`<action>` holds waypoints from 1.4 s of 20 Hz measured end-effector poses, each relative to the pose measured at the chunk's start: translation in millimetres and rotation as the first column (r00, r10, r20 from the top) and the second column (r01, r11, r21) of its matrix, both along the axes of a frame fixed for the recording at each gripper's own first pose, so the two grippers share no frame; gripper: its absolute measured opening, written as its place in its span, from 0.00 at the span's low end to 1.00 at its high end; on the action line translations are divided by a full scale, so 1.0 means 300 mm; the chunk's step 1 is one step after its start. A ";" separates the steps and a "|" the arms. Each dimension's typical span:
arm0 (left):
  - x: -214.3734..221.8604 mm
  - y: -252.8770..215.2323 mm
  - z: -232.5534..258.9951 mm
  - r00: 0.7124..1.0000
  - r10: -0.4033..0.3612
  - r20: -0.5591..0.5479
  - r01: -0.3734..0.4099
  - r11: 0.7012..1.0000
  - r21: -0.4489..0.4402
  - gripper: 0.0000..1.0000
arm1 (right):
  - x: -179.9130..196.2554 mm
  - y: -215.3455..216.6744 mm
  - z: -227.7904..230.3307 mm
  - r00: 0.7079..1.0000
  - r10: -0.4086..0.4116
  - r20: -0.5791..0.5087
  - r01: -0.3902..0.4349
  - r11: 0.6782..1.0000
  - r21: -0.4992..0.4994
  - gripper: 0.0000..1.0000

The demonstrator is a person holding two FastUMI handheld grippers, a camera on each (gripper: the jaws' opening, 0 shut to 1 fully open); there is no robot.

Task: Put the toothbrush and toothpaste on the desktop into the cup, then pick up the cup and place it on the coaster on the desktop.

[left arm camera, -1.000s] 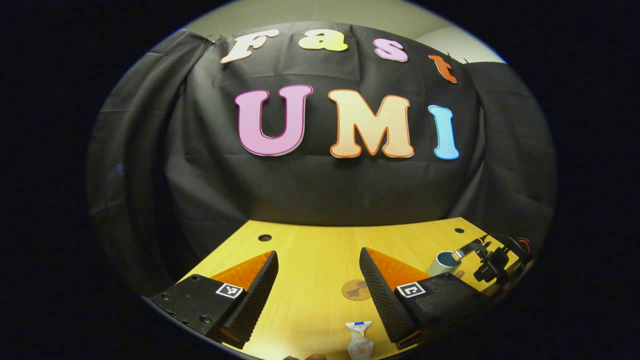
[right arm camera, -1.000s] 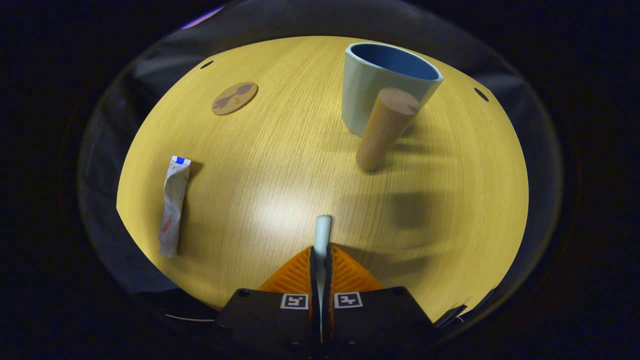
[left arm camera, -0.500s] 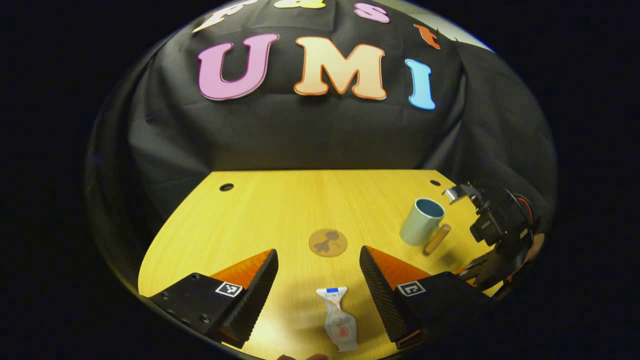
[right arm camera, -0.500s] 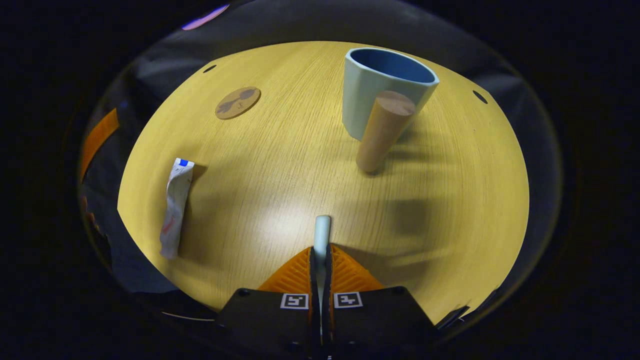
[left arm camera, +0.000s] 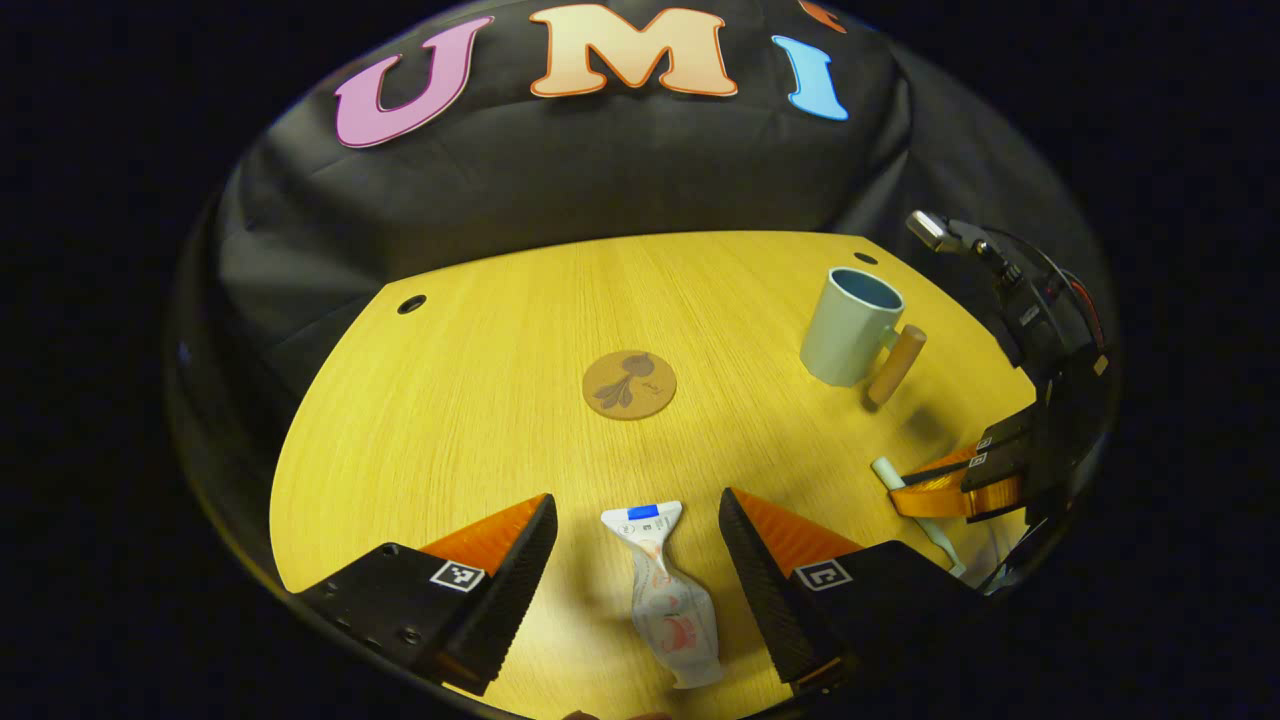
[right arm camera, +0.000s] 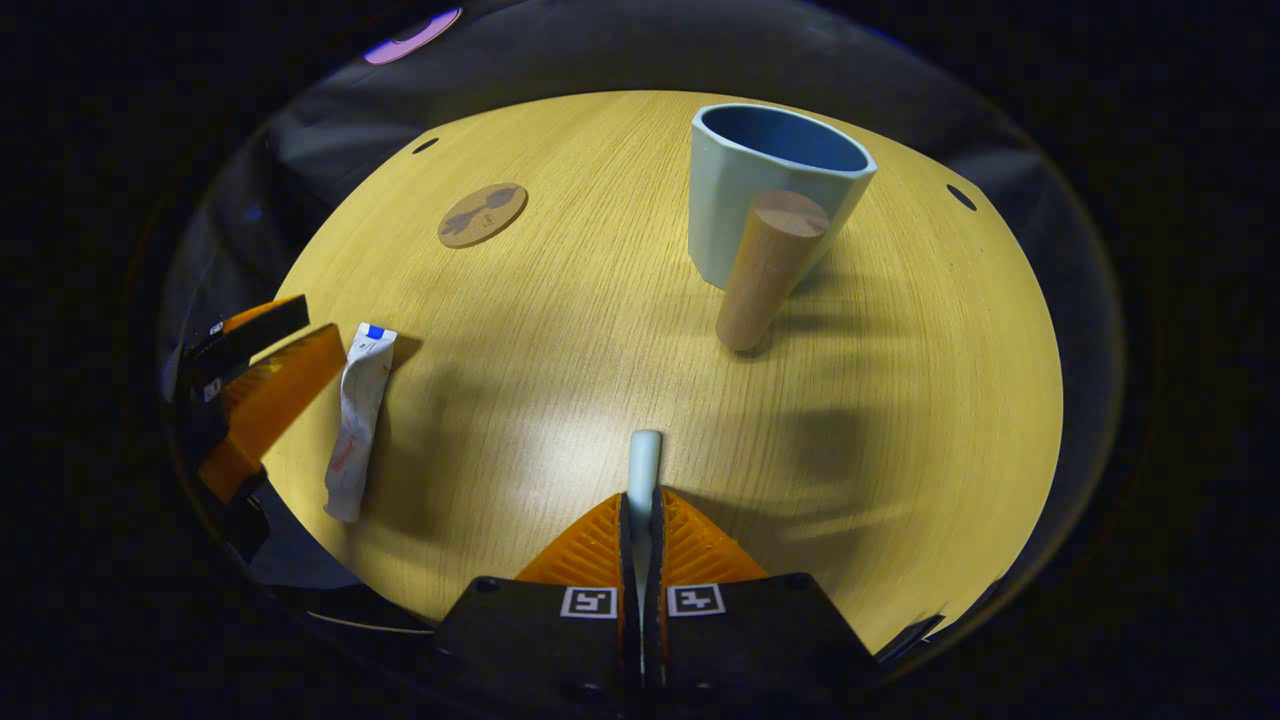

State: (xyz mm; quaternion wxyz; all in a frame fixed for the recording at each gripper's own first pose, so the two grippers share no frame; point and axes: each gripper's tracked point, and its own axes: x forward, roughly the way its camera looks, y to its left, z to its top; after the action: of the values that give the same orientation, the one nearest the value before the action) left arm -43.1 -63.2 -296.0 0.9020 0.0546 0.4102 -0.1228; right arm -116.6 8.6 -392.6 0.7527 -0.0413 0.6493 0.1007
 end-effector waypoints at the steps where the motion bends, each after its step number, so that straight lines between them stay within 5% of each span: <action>1: -0.009 0.000 -0.020 1.000 0.000 -0.020 0.001 1.000 0.012 0.95 | -0.002 0.000 -0.001 1.000 0.000 0.001 0.000 1.000 0.003 0.04; 11: -0.090 0.011 -0.156 0.975 0.049 -0.218 -0.041 0.998 0.038 0.95 | 0.003 0.002 -0.003 1.000 -0.010 -0.001 0.010 0.999 0.035 0.04; 18: -0.079 -0.003 -0.169 0.973 0.037 -0.226 -0.033 0.999 0.022 0.93 | 0.006 0.003 -0.002 1.000 0.003 0.006 -0.003 0.999 0.038 0.04; 23: -0.067 -0.027 -0.167 0.976 0.059 -0.209 -0.058 0.998 0.010 0.58 | 0.007 0.004 0.003 1.000 0.012 0.008 -0.012 0.999 0.041 0.04; 26: -0.064 -0.038 -0.159 0.979 0.079 -0.190 -0.083 0.996 -0.012 0.17 | 0.007 0.004 -0.001 1.000 0.023 0.016 -0.023 0.999 0.036 0.04; 28: -0.064 -0.038 -0.159 0.980 0.083 -0.181 -0.090 0.996 -0.028 0.13 | 0.007 0.003 0.000 0.999 0.031 0.022 -0.032 0.999 0.029 0.04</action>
State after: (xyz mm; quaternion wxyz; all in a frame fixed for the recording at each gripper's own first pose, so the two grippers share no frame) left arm -62.4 -74.7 -343.7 0.8667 0.0089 0.4895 -0.0953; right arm -114.4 9.4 -392.8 0.7584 -0.0416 0.6389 0.1217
